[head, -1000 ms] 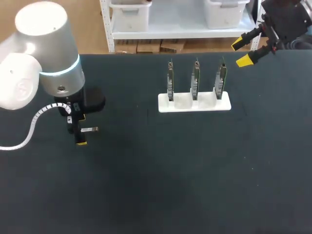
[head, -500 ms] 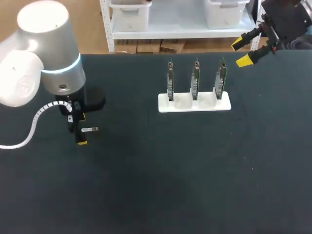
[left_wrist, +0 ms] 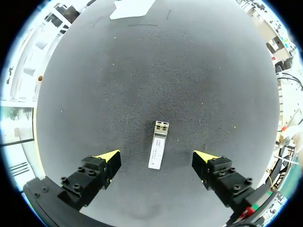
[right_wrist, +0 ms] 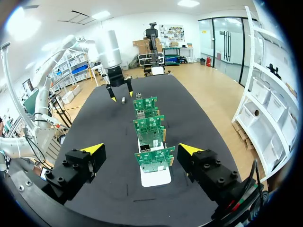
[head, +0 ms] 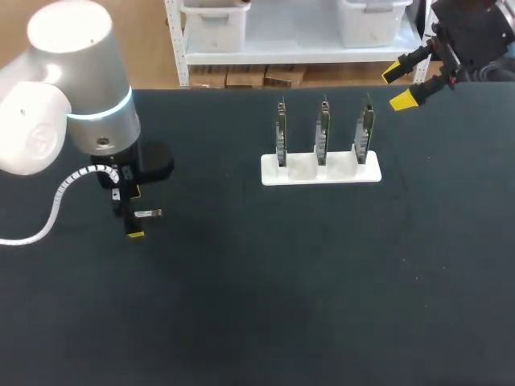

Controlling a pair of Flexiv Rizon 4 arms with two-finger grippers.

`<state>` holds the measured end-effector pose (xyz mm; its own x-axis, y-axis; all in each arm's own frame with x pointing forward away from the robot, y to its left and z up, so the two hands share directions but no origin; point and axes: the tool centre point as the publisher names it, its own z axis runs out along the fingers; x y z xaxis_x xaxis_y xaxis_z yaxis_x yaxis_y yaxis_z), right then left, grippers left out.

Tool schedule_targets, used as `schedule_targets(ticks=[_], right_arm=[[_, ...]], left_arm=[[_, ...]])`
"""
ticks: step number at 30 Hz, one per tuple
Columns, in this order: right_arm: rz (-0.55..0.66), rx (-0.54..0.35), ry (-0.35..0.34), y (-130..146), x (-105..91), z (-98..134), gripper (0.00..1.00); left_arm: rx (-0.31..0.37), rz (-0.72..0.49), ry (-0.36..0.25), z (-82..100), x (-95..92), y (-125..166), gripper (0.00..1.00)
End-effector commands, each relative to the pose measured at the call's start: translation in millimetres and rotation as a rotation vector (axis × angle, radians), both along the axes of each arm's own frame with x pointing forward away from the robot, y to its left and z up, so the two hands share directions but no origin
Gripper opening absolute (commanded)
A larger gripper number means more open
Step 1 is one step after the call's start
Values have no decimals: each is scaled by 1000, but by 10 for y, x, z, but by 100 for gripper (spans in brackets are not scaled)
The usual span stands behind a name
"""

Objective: Pick up the optical module with the left hand, and insert it into the network port with the right hand.

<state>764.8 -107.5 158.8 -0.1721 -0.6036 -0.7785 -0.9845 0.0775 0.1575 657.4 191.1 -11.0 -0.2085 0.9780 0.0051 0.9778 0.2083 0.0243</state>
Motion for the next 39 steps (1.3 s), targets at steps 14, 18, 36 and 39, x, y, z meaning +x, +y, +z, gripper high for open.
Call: schedule_targets(ticks=[14, 18, 36, 39], right_arm=[[-3, 0, -3, 0, -14, -2, 100], [-3, 0, -3, 0, -14, -2, 100], [-3, 0, -3, 0, -14, -2, 100], [-3, 0, -3, 0, -14, -2, 100]], left_arm=[[-11, -6, 16, -14, 45, 17, 0], [-11, -2, 19, -16, 55, 21, 0], [-35, 40, -4, 84, 152, 43, 0], [-74, 72, -18, 238, 262, 35, 0]])
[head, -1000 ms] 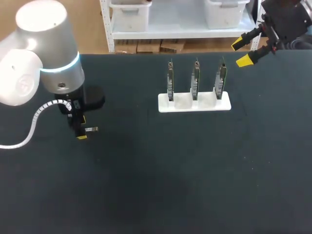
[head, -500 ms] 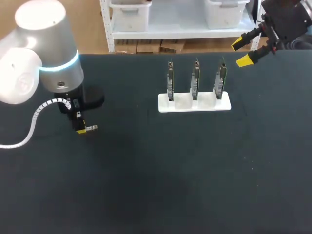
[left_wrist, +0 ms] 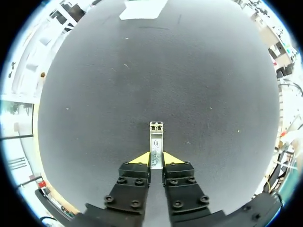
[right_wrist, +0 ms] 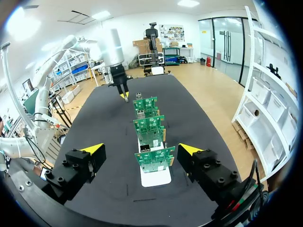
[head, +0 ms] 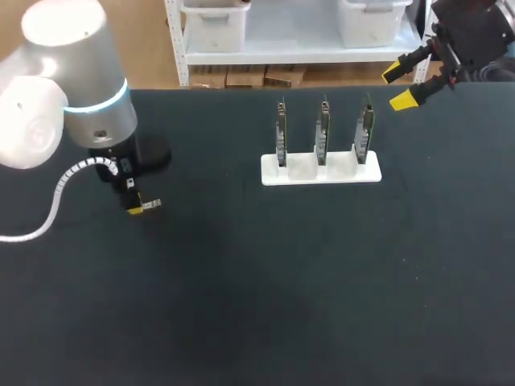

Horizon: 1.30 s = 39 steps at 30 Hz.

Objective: Pick up the optical module with the left hand, and insert it into the network port with the right hand.

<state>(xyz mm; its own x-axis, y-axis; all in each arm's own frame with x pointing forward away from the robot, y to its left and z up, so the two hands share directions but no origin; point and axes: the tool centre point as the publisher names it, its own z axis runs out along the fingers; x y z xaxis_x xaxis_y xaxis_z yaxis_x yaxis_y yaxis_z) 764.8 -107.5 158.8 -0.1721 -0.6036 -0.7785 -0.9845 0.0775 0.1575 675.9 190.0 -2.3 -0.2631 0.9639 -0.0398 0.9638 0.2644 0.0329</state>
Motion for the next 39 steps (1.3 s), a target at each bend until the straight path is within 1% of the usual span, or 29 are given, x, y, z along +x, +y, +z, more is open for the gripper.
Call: schedule_targets(ticks=[1, 4, 9, 12, 25, 26, 28, 29, 32, 35, 36, 39], right_arm=[[-3, 0, -3, 0, -14, -2, 100], [-3, 0, -3, 0, -14, -2, 100], [-3, 0, -3, 0, -14, -2, 100], [-3, 0, -3, 0, -14, -2, 100], [-3, 0, -3, 0, -14, -2, 100], [-3, 0, -3, 0, -14, -2, 100], [-3, 0, -3, 0, -14, -2, 100], [-3, 0, -3, 0, -14, -2, 100], [-3, 0, -3, 0, -14, -2, 100], [-3, 0, -3, 0, -14, -2, 100], [-3, 0, -3, 0, -14, -2, 100], [-3, 0, -3, 0, -14, -2, 100]], left_arm=[[-61, 29, 1, 207, 117, 38, 0], [-122, 44, -8, 385, 233, 9, 0], [-201, 51, -32, 665, 383, -50, 0], [-216, 72, -71, 795, 449, -30, 0], [-216, 72, -71, 795, 449, -30, 0], [-203, 78, -57, 768, 447, -23, 0], [-215, 65, -46, 772, 446, -83, 0], [-224, 60, -51, 804, 452, -143, 0], [-330, 14, -56, 995, 517, -381, 0], [-440, -49, -75, 1263, 571, -650, 0], [-489, -81, -79, 1373, 586, -750, 0], [-547, -124, -88, 1582, 619, -960, 0]])
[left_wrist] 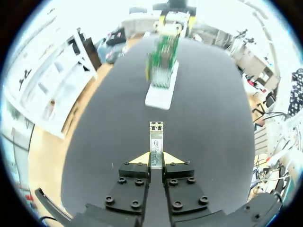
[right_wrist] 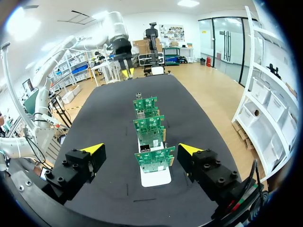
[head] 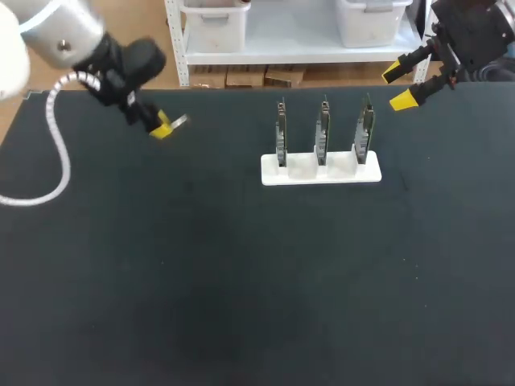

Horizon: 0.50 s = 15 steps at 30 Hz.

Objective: Pick up the optical module with the left hand, and insert it into the network port with the right hand.

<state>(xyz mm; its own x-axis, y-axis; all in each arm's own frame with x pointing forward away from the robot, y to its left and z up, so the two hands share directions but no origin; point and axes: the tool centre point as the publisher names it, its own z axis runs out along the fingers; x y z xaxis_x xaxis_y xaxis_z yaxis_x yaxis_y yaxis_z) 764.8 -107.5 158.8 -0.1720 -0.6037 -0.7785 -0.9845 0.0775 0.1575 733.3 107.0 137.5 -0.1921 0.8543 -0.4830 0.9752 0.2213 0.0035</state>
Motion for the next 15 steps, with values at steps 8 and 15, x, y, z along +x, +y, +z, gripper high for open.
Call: schedule_targets(ticks=[8, 15], right_arm=[[-3, 0, -3, 0, -14, -2, 100], [-3, 0, -3, 0, -14, -2, 100]], left_arm=[[-120, -68, -42, 382, 33, -222, 0], [-120, -68, -42, 382, 33, -222, 0]])
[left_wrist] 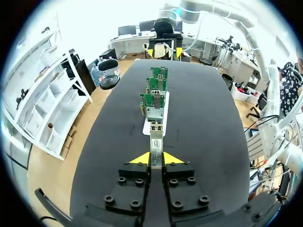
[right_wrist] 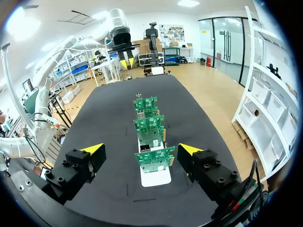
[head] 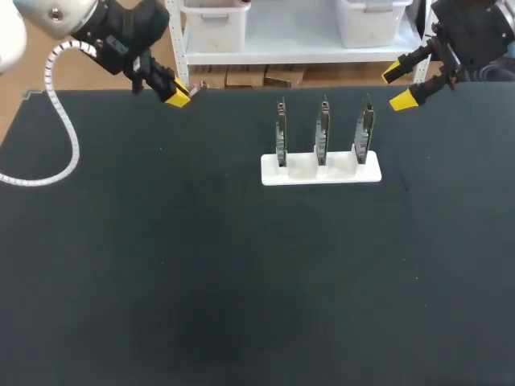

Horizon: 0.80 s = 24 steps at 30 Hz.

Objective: Pick up the optical module with the left hand, and insert it into the network port with the right hand.

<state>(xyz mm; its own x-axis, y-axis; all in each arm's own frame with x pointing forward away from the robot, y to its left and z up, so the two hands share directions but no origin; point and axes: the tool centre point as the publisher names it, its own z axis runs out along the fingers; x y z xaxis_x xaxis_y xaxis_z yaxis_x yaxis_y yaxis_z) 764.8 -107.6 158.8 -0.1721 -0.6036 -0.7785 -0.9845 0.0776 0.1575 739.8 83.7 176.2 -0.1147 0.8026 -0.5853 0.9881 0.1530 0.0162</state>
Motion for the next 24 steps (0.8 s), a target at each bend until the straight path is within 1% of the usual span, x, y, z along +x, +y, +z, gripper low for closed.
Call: schedule_targets(ticks=[1, 4, 5, 6, 8, 10, 12, 16, 18, 20, 23, 24], right_arm=[[-3, 0, -3, 1, -14, -2, 100], [-3, 0, -3, 1, -14, -2, 100], [-3, 0, -3, 1, -14, -2, 100], [-3, 0, -3, 1, -14, -2, 100], [-3, 0, -3, 1, -14, -2, 100], [-3, 0, -3, 1, -14, -2, 100], [-3, 0, -3, 1, -14, -2, 100], [-3, 0, -3, 1, -14, -2, 100], [-3, 0, -3, 1, -14, -2, 100], [-3, 0, -3, 1, -14, -2, 100], [-3, 0, -3, 1, -14, -2, 100], [-3, 0, -3, 1, -14, -2, 100]], left_arm=[[-3, 3, -6, -6, -32, 11, 0], [-3, 3, -6, -6, -32, 11, 0], [-7, 13, 5, -23, -39, 17, 0], [-23, 17, 9, -21, -42, -19, 0], [-92, 8, -2, 60, -25, -179, 0], [-175, -19, -16, 180, -7, -402, 0], [-241, -44, -28, 305, 4, -626, 0], [-350, -90, -48, 531, 5, -993, 0], [-362, -102, -52, 588, -10, -1133, 0], [-379, -119, -43, 630, -30, -1257, 0], [-393, -128, -39, 660, -63, -1403, 0], [-401, -133, -29, 656, -72, -1444, 0]])
